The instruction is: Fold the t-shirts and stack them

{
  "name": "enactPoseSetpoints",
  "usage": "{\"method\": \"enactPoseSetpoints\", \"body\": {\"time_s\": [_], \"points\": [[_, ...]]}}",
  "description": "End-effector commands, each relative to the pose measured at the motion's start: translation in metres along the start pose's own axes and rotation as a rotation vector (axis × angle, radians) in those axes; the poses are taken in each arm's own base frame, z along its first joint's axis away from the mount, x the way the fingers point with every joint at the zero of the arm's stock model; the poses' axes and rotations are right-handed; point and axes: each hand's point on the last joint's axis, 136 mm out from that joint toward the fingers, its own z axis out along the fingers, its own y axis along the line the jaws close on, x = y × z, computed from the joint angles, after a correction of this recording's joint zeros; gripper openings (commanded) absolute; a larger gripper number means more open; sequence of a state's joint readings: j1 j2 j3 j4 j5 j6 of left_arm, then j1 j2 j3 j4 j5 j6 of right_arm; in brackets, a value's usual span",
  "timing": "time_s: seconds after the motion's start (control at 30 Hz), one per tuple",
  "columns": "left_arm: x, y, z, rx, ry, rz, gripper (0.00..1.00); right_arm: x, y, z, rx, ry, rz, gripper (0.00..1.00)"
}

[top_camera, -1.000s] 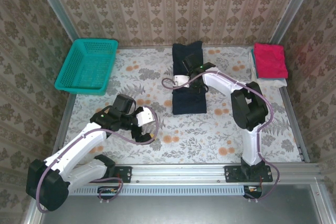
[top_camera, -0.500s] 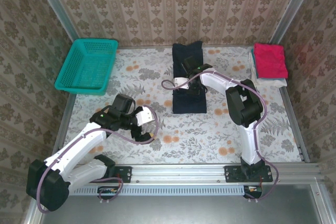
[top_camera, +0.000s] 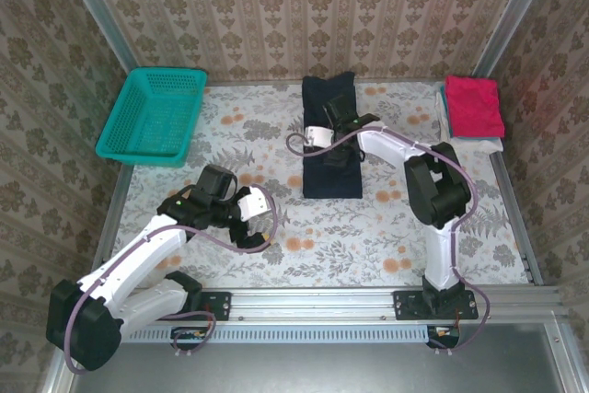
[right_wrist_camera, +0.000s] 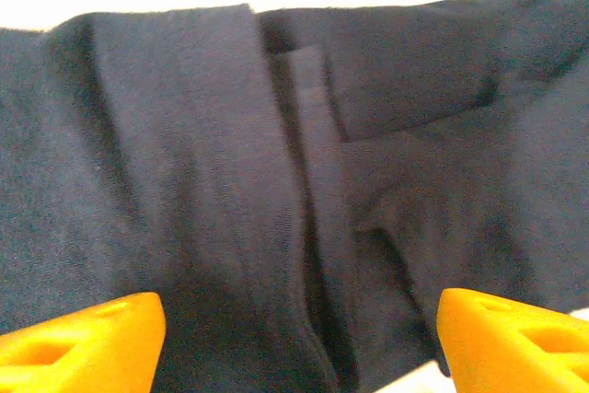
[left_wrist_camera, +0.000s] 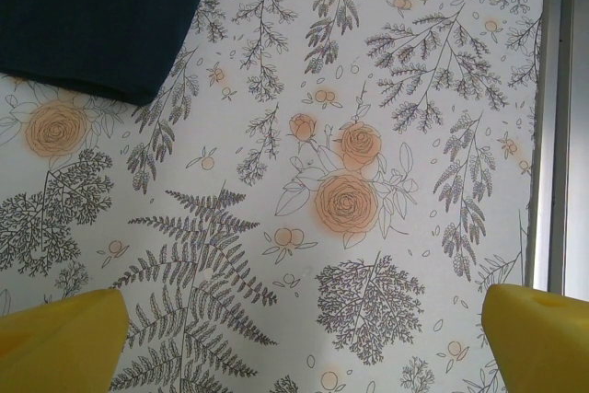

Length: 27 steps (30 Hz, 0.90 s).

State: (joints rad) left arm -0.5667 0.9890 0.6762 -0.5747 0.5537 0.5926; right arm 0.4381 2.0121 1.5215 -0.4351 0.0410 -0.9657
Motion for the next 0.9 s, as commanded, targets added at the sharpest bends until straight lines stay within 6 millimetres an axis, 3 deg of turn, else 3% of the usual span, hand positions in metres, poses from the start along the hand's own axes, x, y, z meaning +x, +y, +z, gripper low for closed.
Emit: {"method": "enactPoseSetpoints", "body": {"time_s": [0.0, 0.17, 0.4, 0.53, 0.6, 0.87], "points": [[0.001, -0.001, 0.001, 0.019, -0.012, 0.004, 1.0, -0.025, -0.03, -0.038, 0.127, -0.14, 0.082, 0.8], [0.0, -0.002, 0.001, 0.021, -0.015, 0.005, 1.0, -0.029, -0.007, -0.051, 0.073, -0.22, 0.121, 0.81], [0.0, -0.003, 0.0, 0.016, -0.019, 0.01, 1.0, -0.014, 0.095, -0.056, -0.156, -0.161, -0.047, 0.79], [-0.001, -0.002, 0.0, 0.016, -0.023, 0.01, 1.0, -0.005, 0.133, -0.053, -0.234, -0.122, -0.041, 0.74], [-0.001, -0.002, 0.0, 0.017, -0.024, 0.011, 1.0, -0.003, 0.142, -0.049, -0.25, -0.118, -0.027, 0.71], [-0.001, -0.002, 0.0, 0.019, -0.023, 0.007, 1.0, 0.013, 0.148, -0.023, -0.269, -0.014, -0.038, 0.63]]}}
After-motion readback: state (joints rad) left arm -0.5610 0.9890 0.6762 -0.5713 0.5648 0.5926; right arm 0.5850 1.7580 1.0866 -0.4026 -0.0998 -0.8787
